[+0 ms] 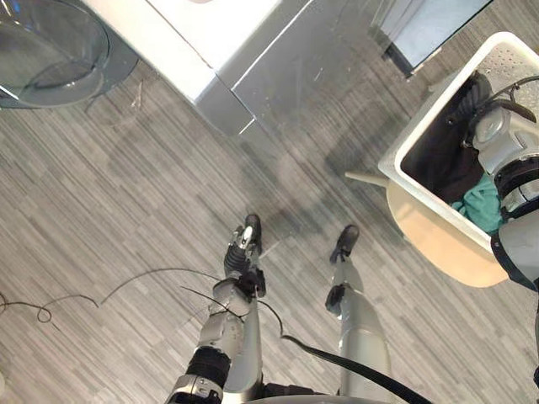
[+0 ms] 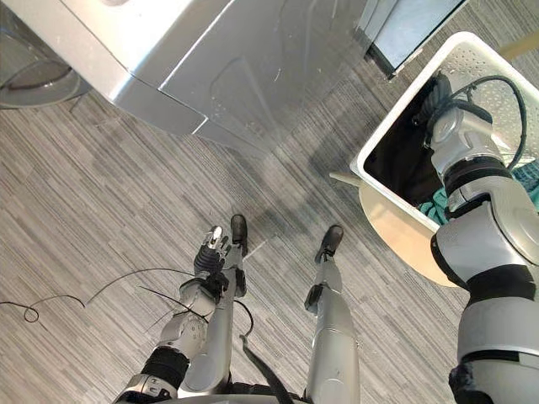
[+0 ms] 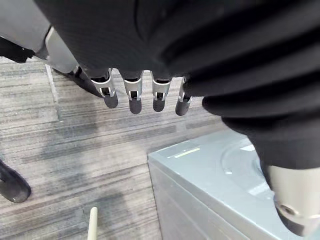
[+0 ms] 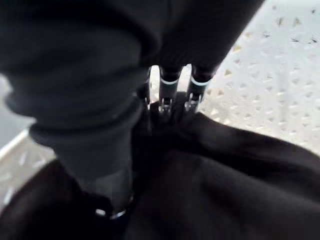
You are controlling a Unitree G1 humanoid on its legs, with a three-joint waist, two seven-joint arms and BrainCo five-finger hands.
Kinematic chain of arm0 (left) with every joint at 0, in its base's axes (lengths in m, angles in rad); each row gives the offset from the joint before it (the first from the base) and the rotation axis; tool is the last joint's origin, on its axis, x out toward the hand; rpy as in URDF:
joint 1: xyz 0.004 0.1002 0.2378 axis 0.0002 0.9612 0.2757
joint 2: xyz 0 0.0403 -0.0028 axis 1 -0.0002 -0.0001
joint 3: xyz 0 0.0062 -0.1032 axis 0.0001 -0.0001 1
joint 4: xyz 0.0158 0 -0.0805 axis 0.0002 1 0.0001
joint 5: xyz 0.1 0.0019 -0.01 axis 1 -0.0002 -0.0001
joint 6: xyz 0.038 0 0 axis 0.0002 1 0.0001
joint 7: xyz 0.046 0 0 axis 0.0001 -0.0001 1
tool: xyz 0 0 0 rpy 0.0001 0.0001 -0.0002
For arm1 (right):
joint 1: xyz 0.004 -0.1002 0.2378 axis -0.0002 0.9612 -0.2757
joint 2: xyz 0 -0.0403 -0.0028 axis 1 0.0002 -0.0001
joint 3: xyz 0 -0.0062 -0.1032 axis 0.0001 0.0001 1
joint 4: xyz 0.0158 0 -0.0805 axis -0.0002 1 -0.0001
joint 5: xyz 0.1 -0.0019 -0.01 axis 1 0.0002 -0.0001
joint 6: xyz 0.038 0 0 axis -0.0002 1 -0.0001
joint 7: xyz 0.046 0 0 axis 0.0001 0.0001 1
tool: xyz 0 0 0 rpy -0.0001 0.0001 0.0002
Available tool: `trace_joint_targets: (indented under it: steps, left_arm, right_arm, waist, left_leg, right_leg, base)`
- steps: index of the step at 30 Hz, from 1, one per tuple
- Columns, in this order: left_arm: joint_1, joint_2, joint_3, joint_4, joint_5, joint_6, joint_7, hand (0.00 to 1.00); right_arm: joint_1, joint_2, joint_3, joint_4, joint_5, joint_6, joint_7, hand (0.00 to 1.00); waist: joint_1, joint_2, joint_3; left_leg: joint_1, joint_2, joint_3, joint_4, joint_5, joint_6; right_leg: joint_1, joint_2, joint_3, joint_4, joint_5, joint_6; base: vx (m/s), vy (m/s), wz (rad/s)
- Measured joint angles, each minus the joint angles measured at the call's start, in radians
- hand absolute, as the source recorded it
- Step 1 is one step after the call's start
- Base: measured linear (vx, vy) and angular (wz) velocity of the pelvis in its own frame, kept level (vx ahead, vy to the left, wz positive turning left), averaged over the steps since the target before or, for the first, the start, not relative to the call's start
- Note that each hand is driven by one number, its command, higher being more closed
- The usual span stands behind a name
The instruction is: Pick up the laundry basket with both hands and put the clothes into the washing machine.
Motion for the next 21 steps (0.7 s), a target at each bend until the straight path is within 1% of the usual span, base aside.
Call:
trace_joint_targets:
  steps: [3, 5, 8, 9, 11, 13, 16, 19, 21]
  left_arm:
    - [0.000, -0.003, -0.003, -0.008, -0.018, 0.002, -0.002, 0.00]
    - [0.000, -0.004, -0.004, -0.008, -0.018, 0.004, -0.003, 0.00]
    - [0.000, -0.005, -0.004, -0.009, -0.018, 0.008, -0.012, 0.00]
    - [0.000, -0.005, -0.004, -0.009, -0.018, 0.012, -0.014, 0.00]
    - [0.000, -0.005, -0.003, -0.013, -0.019, 0.016, -0.014, 0.00]
    - [0.000, -0.005, -0.002, -0.024, -0.023, 0.018, -0.014, 0.00]
    - [-0.001, -0.005, 0.008, -0.046, -0.050, 0.017, -0.012, 0.00]
    - [-0.001, -0.006, 0.018, -0.049, -0.059, 0.016, 0.003, 0.00]
    - [-0.001, -0.007, 0.048, -0.049, -0.060, 0.013, 0.010, 0.00]
  right_arm:
    - [0.045, 0.000, -0.002, 0.004, 0.046, -0.001, 0.022, 1.00]
    - [0.077, 0.000, -0.008, 0.011, 0.071, -0.001, 0.025, 1.00]
    - [0.144, 0.001, -0.038, 0.022, 0.113, 0.000, 0.042, 1.00]
    - [0.175, 0.001, -0.062, 0.023, 0.121, 0.000, 0.041, 1.00]
    - [0.225, 0.004, -0.107, 0.022, 0.149, 0.000, 0.038, 1.00]
    - [0.251, 0.011, -0.158, 0.019, 0.174, -0.001, 0.014, 1.00]
    - [0.312, 0.022, -0.265, -0.003, 0.196, -0.005, -0.047, 1.00]
    - [0.354, 0.035, -0.396, -0.049, 0.201, -0.003, -0.086, 1.00]
    - [0.398, 0.062, -0.558, -0.146, 0.208, -0.005, -0.135, 1.00]
  waist:
    - [0.002, 0.000, 0.000]
    - [0.001, 0.000, 0.000]
    - [0.002, 0.000, 0.000]
    - [0.002, -0.001, 0.000]
    - [0.001, -0.003, -0.002]
    - [-0.001, -0.004, -0.002]
    - [-0.006, -0.005, -0.003]
    - [-0.010, -0.010, -0.005]
    - [-0.023, -0.017, -0.005]
  left_leg:
    - [0.003, 0.001, 0.000, -0.004, 0.002, -0.001]
    - [0.006, 0.002, 0.001, -0.004, 0.003, 0.000]
    - [0.027, 0.004, 0.009, -0.004, 0.003, 0.000]
    - [0.040, 0.004, 0.012, -0.004, 0.003, 0.000]
    - [0.061, 0.003, 0.015, -0.003, 0.002, 0.000]
    - [0.069, 0.007, 0.016, 0.000, 0.002, 0.000]
    - [0.089, 0.015, 0.017, 0.010, 0.002, 0.000]
    - [0.115, 0.019, 0.019, 0.017, 0.001, -0.001]
    - [0.140, 0.021, 0.021, 0.020, 0.001, -0.001]
  right_leg:
    - [0.000, 0.001, -0.005, 0.004, 0.000, 0.000]
    - [0.000, 0.000, -0.005, 0.013, -0.002, -0.003]
    - [0.004, -0.003, -0.006, 0.040, -0.008, -0.010]
    - [0.011, -0.006, -0.007, 0.053, -0.020, -0.020]
    - [0.019, -0.012, -0.007, 0.083, -0.053, -0.026]
    - [0.020, -0.012, -0.008, 0.100, -0.064, -0.032]
    - [0.040, -0.006, -0.009, 0.108, -0.065, -0.032]
    - [0.068, -0.002, -0.010, 0.108, -0.065, -0.032]
    - [0.092, 0.000, -0.008, 0.108, -0.065, -0.032]
  base:
    - [0.01, -0.009, 0.01]
    - [0.00, 0.000, 0.00]
    - [0.01, -0.006, -0.02]
    - [0.00, 0.000, 0.00]
    - [0.00, -0.038, 0.00]
    - [-0.01, -0.047, -0.02]
    - [-0.02, -0.038, -0.03]
    - [-0.02, -0.033, -0.03]
    - [-0.03, -0.029, -0.03]
